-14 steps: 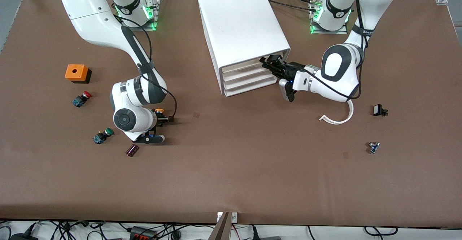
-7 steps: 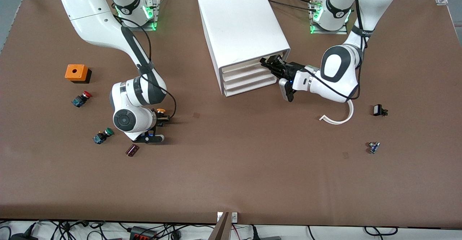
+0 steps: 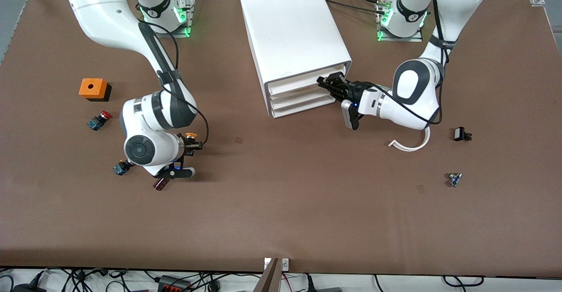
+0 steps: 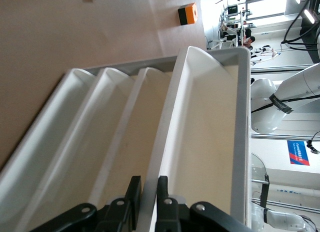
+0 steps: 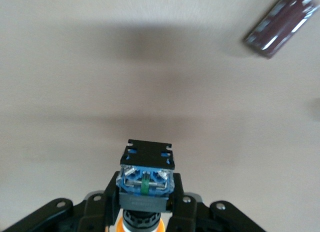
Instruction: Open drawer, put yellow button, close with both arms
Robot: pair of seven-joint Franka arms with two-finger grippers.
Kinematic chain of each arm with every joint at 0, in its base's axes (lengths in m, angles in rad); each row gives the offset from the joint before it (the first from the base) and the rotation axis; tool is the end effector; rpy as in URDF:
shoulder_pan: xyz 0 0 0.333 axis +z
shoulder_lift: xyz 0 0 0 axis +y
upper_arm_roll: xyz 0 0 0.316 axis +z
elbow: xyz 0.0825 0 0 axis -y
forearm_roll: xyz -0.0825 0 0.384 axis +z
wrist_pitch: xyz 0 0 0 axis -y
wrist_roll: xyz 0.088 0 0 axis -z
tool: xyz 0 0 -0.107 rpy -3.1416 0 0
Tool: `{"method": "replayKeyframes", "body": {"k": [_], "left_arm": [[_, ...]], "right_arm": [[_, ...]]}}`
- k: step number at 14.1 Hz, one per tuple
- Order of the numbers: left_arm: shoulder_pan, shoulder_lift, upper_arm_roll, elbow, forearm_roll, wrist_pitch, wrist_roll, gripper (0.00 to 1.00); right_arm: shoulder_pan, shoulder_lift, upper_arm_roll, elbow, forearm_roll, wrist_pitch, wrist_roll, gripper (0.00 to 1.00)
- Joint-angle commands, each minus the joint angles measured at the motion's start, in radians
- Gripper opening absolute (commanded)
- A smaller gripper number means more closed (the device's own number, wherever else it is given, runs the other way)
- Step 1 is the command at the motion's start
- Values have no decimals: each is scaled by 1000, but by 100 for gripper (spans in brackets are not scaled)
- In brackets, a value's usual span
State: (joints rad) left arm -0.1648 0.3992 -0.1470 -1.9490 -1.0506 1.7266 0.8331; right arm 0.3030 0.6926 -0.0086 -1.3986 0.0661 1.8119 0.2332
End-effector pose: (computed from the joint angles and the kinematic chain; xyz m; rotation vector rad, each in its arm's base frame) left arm 0.5222 -0.2485 0.2832 1.9154 -0.6034 -0.3244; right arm 0.6628 0.2078 0.2772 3.0908 0.0581 -0.4420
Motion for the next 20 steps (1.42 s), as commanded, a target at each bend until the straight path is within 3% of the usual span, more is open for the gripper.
{"method": "replayKeyframes", "body": {"k": [1,5,7,8,9,14,20], "left_arm": [[54,56,0,120,58,-24,-22,3],[77,102,0,211,132,-27,-22,3],[96,131,0,263,155,-28,-23,3],[97,138,0,268,153,-27,-26,19],[99,139,0,266,152,-28,-28,97],[131,109,4,283,161,-88,-77,100],[163,99,3,521,518,-257,-351,100]], "right_arm": [[-2,-17,-7,85,6,-75,-3,0],[8,-91,-4,93,5,-72,1,0],[15,-108,4,159,4,-75,-3,0],[18,-108,7,188,6,-75,-6,0],[33,-110,7,207,6,-75,-11,0],[119,-125,13,280,6,-75,-8,0],[260,-122,42,383,6,-33,-3,0]]}}
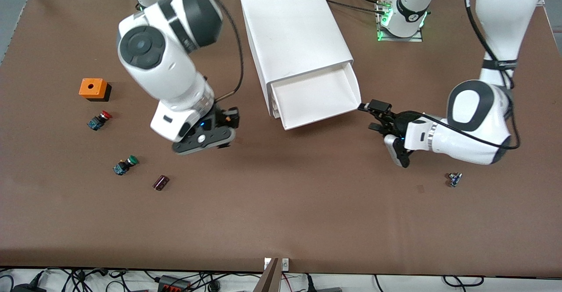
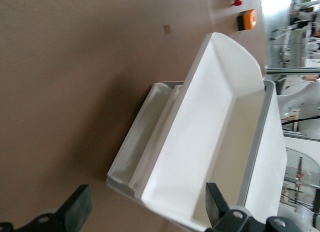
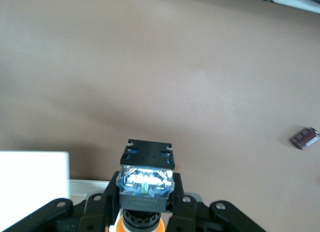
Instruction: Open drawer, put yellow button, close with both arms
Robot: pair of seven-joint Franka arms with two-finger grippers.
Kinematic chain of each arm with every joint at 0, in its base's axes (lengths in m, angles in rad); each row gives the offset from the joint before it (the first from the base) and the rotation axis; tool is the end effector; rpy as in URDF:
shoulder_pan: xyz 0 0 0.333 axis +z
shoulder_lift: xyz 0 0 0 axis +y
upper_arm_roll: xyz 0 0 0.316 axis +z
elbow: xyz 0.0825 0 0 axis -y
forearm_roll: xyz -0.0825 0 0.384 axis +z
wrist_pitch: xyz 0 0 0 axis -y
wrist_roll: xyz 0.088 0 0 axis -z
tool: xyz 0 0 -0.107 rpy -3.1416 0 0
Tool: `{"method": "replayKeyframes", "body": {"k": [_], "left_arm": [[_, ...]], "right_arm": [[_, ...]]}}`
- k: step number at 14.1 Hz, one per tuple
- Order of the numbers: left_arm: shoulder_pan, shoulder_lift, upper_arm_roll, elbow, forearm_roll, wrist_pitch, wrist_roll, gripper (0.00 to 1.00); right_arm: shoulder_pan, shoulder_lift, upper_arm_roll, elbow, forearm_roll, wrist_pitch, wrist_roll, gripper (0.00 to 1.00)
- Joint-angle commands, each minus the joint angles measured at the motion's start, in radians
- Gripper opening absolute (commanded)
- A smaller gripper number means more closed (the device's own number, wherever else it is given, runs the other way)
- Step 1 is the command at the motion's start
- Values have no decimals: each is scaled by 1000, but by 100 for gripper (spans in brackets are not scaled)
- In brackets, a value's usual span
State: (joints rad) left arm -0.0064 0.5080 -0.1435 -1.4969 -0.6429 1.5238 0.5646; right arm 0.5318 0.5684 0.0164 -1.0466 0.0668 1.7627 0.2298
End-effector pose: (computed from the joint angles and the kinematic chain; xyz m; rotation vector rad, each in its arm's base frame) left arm 0.6325 -0.1484 0.3742 2.2285 -0.6673 -0.3756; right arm 0.6216 0.3822 0.5278 -2.9763 -0.4609 -0.1634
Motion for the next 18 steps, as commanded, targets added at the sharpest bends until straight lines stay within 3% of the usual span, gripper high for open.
{"method": "replayKeyframes", "body": {"k": [1,5,11,15,18], "left_arm": [[12,-22,-1,93,167,-74,-124,100],[25,-92,-2,109,354,-126,-259,100],[22,-91,-1,109,370,-53,-388,100],[-7,-95,-22,110,563,-27,-534,100],[-15,-92,-22,109,559,-25,-543,100]], "right_arm": [[55,5,28,33,4,32,6,0],[157,31,23,33,2,90,57,0],[252,103,20,34,-4,146,232,0],[289,128,27,31,-2,130,325,0],[292,148,28,31,-1,130,325,0]]}}
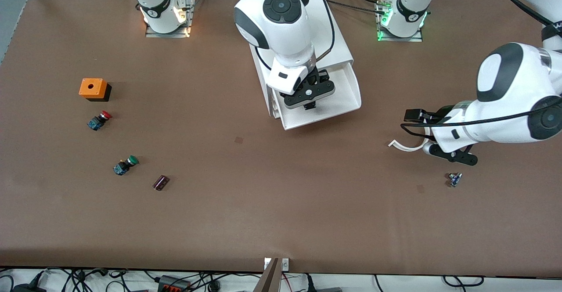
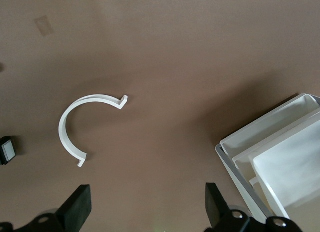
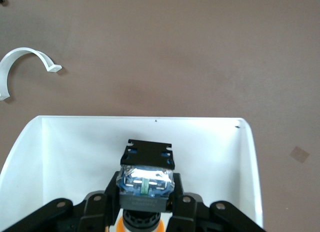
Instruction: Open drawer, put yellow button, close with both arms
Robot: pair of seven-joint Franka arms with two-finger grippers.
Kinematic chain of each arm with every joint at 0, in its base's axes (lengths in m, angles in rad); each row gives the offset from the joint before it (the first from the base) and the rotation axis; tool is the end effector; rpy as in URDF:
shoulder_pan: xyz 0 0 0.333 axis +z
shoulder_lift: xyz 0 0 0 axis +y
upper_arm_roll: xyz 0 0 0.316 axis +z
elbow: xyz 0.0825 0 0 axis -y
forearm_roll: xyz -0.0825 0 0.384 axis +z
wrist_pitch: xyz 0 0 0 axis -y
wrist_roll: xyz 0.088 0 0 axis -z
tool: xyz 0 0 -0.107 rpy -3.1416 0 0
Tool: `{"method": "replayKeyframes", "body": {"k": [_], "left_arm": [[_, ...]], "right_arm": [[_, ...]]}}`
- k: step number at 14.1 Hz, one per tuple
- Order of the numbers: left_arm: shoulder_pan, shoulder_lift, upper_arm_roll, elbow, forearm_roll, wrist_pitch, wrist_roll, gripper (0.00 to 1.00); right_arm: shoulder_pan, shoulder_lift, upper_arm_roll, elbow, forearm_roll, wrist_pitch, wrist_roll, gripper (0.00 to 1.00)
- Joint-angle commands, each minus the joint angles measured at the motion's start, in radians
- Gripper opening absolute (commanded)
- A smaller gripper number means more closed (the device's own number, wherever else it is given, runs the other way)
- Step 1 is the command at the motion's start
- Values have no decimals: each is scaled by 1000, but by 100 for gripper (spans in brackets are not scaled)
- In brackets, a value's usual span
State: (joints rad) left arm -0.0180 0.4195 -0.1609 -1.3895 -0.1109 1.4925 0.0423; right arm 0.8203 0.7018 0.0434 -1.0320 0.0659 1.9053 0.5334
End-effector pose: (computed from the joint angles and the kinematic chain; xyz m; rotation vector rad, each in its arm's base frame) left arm 0.6370 -0.1110 0.4528 2.9311 -0.3074 -0.4795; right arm 0.5013 0.5769 0.4503 -2.9257 -0.4442 -0.1088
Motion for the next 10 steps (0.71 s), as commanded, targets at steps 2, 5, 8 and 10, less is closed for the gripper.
{"method": "replayKeyframes", "body": {"k": [2,5,8,10], "left_arm": [[-7,2,-5,1,-1,31,-97,100],[-5,1,-5,-10,11,63,-200,100],[-5,1,-6,-11,11,57,-200,100],[-3,1,-8,-8,1,64,-199,100]], "right_arm": [[5,28,0,15,-1,-12,22,0],[16,47,0,15,-3,-12,22,0],[26,56,-2,13,-15,-19,22,0],[26,58,-2,12,-32,-20,22,2]]}}
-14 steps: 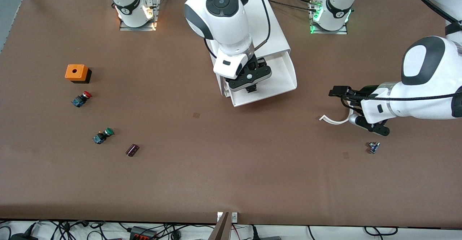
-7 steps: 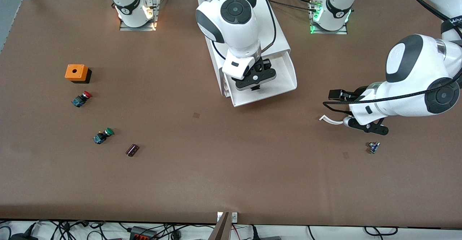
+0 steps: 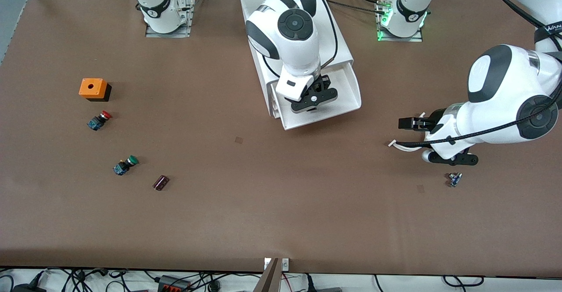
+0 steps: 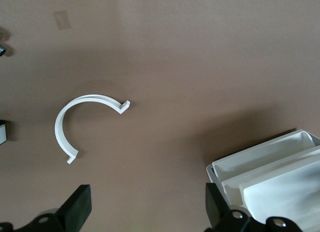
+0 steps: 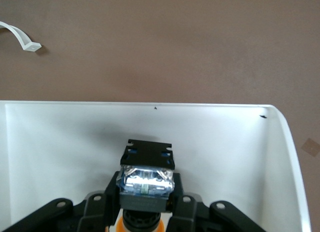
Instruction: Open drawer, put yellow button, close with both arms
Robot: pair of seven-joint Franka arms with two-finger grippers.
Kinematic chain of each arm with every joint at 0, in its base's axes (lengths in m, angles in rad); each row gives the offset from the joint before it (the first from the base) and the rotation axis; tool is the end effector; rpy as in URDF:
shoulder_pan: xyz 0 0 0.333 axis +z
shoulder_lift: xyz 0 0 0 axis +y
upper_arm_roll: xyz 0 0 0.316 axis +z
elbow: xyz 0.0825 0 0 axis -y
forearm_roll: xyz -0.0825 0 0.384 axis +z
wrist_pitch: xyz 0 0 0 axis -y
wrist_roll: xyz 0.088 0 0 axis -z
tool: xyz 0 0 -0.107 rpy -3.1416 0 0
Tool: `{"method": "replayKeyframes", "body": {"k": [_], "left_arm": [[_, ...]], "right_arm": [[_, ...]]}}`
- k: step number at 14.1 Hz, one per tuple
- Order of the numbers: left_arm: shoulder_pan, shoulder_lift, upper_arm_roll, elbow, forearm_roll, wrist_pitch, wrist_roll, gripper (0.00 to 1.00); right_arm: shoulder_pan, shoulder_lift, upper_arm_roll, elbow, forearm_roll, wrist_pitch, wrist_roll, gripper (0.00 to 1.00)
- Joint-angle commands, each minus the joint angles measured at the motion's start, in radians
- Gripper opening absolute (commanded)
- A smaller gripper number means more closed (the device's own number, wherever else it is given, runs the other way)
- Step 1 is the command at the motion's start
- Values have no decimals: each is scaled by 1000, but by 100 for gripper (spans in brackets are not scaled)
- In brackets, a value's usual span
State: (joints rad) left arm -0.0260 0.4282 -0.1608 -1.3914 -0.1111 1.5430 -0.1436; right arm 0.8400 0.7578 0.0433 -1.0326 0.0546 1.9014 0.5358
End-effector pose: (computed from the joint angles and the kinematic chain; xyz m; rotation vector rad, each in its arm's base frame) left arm 0.6433 -0.1166 0.4490 2.9768 -0.0385 -0.4451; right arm 0.4938 0.5898 0.4066 -2.9683 -0.4777 -0.0475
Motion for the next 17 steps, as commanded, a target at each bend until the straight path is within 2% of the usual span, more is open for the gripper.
{"method": "replayKeyframes", "body": {"k": [1,2,3,4,5,6,11,13,15,17], "left_arm": [[3,-6,-8,-3,1,14,-14,100],[1,-5,-8,-4,8,16,-14,100],[1,-5,-8,-4,10,16,-14,100],[3,-5,-6,-4,10,16,-14,100],[3,-5,-8,-6,10,13,-13,100],[3,-6,-8,-11,10,6,-13,100],[1,-5,-8,-5,11,16,-13,100],[0,10,-9,-4,8,17,-14,100],[-12,33,-11,11,4,14,-16,100],[-18,52,-10,22,5,17,-14,100]], "right_arm": [[7,6,-3,13,-25,-15,19,26],[7,6,-3,13,-25,-15,19,36],[8,6,-3,13,-27,-15,19,37],[7,6,-3,13,-27,-15,19,52],[8,6,-5,14,-27,-13,18,74],[8,6,-5,14,-36,-8,16,100],[5,-9,-10,22,-36,-33,23,100],[-15,-21,-13,75,-36,-73,21,100],[-68,-25,-13,124,-36,-119,21,100],[-137,-54,-14,126,-41,-139,19,100]]}}
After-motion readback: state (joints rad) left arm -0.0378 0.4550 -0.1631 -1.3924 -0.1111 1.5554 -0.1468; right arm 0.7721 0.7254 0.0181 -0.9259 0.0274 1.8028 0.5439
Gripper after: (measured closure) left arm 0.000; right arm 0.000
